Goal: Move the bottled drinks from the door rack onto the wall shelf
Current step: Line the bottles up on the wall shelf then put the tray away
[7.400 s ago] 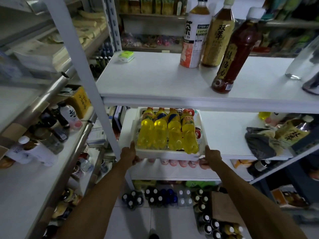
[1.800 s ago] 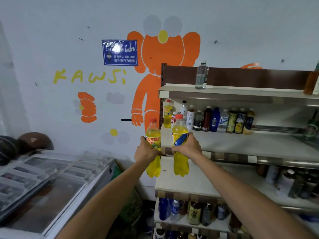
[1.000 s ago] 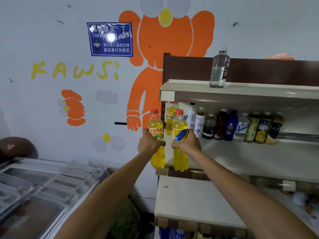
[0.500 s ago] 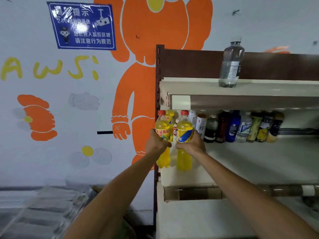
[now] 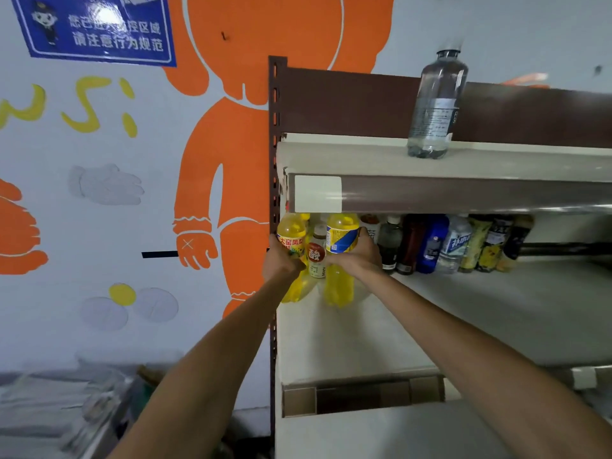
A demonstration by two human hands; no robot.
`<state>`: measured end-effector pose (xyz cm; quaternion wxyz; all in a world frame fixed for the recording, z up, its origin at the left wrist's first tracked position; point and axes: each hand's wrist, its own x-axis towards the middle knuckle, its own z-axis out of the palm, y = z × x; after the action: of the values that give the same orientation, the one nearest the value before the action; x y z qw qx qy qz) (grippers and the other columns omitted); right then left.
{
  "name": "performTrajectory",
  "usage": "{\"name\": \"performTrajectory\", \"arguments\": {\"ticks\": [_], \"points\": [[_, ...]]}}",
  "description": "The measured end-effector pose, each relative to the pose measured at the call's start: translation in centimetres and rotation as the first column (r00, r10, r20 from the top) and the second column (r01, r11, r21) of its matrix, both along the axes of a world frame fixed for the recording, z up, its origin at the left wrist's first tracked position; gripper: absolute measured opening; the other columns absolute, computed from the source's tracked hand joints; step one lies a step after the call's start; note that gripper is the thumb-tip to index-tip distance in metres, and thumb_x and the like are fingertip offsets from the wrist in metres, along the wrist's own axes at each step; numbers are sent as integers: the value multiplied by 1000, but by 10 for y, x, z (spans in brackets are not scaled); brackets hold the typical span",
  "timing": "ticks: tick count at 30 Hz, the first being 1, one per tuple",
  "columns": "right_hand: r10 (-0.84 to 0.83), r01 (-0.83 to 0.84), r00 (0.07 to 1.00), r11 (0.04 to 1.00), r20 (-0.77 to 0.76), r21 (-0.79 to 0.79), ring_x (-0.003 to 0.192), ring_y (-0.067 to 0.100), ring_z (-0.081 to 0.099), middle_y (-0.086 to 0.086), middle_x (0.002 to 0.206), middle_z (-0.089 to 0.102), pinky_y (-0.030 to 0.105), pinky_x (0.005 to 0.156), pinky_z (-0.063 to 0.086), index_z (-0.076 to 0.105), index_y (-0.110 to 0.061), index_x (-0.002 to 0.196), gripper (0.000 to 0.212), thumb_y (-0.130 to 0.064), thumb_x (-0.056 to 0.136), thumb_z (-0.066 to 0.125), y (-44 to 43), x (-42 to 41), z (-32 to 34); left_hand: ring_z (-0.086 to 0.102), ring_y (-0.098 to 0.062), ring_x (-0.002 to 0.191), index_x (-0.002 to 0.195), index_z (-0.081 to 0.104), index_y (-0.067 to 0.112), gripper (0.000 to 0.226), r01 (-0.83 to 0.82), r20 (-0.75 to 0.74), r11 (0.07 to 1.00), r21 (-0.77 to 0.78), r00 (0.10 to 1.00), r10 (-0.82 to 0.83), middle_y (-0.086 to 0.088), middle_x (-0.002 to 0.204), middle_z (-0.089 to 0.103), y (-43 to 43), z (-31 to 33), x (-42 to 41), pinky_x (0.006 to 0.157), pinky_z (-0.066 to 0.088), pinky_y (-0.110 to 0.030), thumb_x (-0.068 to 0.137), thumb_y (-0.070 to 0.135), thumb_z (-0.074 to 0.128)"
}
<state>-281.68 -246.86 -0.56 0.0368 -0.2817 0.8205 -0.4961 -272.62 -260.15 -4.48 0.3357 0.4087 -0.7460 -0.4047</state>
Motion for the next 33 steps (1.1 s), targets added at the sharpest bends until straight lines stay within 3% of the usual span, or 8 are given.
{"name": "performTrajectory", "arguments": {"ticks": [13,18,20,23,25,27,31,33], "points": [[50,-50,999,999,6,13,112,25,60,2,123,62,36,93,49,50,-17,118,78,-23,53,94,-24,-28,-16,63,-37,96,118,32,12,66,-71,14,993,-99,997,72,-12,106,64,-15,-12,-48,71,52,-41,72,12,78],[39,-40,999,999,31,31,112,26,59,3,124,61,34,90,49,49,-17,119,80,-24,53,94,-30,-27,-25,64,-34,95,118,32,12,71,-28,-13,990,-137,1000,26,-9,105,65,-20,-21,-48,72,55,-44,69,19,82],[40,-42,998,999,45,28,111,26,60,3,122,61,36,91,51,49,-17,117,79,-23,53,93,-32,-25,-28,63,-34,101,121,33,12,78,19,-4,993,-119,1000,-20,-9,110,65,-24,-24,-45,76,55,-45,66,28,86],[42,-44,997,999,62,29,112,26,58,3,122,60,37,92,51,48,-17,117,79,-22,53,92,-33,-20,-33,54,-35,119,141,20,9,117,100,46,995,-22,994,-99,-13,130,56,-42,-36,-43,92,51,-51,52,37,92],[47,-49,997,998,63,36,112,26,58,4,122,60,39,92,51,47,-16,117,79,-22,52,92,-35,-15,-34,46,-37,128,148,7,8,128,128,83,990,57,988,-132,-16,140,45,-51,-42,-39,96,48,-49,53,22,92],[47,-49,998,997,53,53,110,26,58,4,121,60,39,91,52,46,-16,116,79,-23,52,92,-37,-9,-35,43,-35,127,149,6,4,114,165,120,977,133,976,-181,-16,140,41,-39,-33,-24,86,50,-39,63,-1,81],[71,-72,996,997,61,17,112,26,58,4,122,60,42,94,51,45,-15,121,84,-20,51,92,-44,8,-36,50,-23,89,140,24,3,82,303,235,942,145,914,-330,-11,114,46,-33,-33,-14,50,44,-27,70,-20,61],[81,-82,995,997,58,3,111,26,59,4,122,60,42,94,52,46,-16,123,86,-19,50,92,-50,17,-39,54,-28,92,146,17,5,93,335,267,933,130,895,-358,-14,120,49,-31,-36,-11,55,52,-34,68,-22,58]]}}
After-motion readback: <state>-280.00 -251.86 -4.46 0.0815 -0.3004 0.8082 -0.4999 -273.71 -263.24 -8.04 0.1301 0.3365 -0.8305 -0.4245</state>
